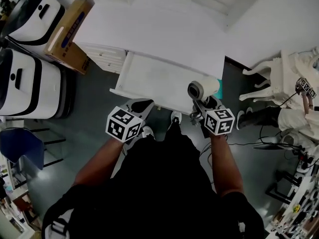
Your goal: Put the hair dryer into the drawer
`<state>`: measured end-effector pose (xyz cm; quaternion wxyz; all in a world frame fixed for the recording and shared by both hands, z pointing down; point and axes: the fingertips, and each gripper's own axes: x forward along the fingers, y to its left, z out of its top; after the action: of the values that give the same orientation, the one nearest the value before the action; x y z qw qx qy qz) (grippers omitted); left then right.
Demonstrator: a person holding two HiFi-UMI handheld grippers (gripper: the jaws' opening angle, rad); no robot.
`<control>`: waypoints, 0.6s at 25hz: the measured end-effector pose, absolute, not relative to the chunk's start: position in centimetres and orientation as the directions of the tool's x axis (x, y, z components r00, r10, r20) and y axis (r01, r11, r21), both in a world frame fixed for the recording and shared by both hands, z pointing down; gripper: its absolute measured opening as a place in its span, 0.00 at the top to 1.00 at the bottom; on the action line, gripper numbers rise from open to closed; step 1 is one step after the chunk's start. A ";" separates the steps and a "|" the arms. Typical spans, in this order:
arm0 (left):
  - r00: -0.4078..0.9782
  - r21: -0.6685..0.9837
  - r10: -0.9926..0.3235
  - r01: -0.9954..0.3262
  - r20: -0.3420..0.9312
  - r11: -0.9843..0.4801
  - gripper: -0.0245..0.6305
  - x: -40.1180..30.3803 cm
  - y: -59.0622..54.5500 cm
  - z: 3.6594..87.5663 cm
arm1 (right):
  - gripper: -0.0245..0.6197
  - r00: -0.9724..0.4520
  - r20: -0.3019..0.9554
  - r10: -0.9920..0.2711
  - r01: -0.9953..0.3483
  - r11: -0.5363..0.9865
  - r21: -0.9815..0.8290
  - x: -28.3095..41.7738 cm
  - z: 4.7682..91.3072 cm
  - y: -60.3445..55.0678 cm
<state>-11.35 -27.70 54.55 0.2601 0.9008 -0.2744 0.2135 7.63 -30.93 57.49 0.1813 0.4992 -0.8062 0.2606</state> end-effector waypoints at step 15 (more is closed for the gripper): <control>0.643 0.360 -0.494 -0.752 0.585 -0.552 0.95 -13.4 -32.8 57.1 | 0.63 -0.332 0.867 -0.373 -0.584 0.802 0.121 3.6 72.1 -39.4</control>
<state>-13.35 -32.80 57.13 0.3018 0.8547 -0.3645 0.2133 3.60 -39.37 72.13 0.4967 0.2957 -0.8090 0.1065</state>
